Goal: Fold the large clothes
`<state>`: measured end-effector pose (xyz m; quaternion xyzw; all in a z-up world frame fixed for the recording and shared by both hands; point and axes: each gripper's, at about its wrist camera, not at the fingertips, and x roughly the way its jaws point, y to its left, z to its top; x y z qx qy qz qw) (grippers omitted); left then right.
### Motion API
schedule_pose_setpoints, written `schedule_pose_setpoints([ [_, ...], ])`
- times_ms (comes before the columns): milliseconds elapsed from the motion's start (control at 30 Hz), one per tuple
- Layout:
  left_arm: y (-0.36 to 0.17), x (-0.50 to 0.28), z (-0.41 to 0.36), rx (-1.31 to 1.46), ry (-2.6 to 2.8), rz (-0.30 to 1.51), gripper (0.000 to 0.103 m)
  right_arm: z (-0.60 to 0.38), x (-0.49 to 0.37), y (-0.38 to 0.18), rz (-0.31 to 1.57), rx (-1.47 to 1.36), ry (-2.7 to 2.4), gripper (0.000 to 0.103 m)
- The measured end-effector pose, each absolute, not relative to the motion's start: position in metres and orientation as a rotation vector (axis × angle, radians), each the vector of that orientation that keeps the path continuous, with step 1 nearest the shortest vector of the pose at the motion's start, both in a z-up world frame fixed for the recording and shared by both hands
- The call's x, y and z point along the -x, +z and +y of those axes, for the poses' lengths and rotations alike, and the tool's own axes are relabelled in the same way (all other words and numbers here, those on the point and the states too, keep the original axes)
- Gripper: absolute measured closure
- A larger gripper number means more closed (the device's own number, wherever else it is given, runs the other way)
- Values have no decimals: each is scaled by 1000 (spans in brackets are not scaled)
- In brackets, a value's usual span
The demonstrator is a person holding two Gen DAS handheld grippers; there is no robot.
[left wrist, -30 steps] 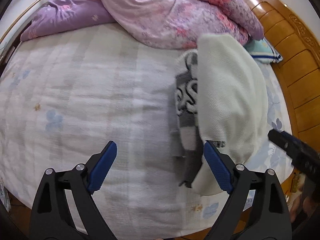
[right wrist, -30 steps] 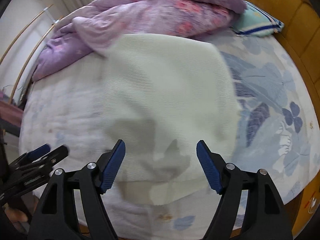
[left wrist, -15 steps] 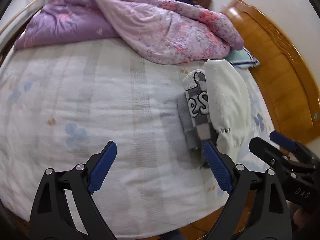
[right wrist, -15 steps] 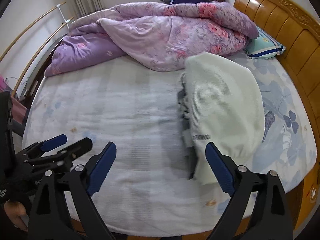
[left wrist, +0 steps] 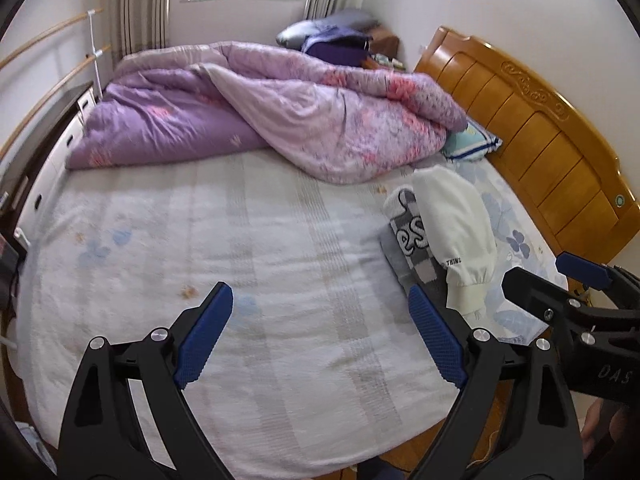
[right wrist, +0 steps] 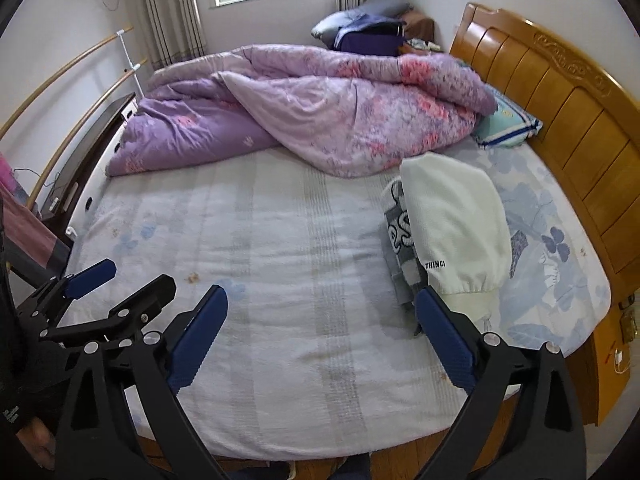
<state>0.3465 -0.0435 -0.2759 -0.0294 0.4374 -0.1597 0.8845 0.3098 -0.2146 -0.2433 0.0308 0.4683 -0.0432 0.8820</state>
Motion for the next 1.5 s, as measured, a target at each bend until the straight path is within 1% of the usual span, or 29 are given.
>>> schedule_pose_setpoints([
  [100, -240, -326, -33, -3, -273, 798, 13, -202, -301, -221, 944, -54, -86, 10],
  [267, -207, -317, -20, -5, -278, 780, 11, -188, -286, -191, 905, -18, -94, 9],
  [433, -173, -305, -15, -38, -257, 719, 10, -177, -271, -165, 867, -1, -92, 9],
  [500, -161, -300, -11, -39, -228, 702, 6, -173, -266, -151, 844, 9, -85, 8],
  [633, -143, -295, -3, -2, -233, 691, 6, -168, -259, -133, 813, 16, -87, 8],
  [967, -105, -286, -1, 17, -268, 638, 6, -161, -243, -94, 727, 43, -88, 8],
  [1100, -97, -284, 0, 17, -259, 615, 6, -161, -242, -87, 713, 30, -90, 8],
  [1500, -92, -289, 2, 28, -268, 591, 6, -163, -242, -80, 690, 33, -94, 8],
])
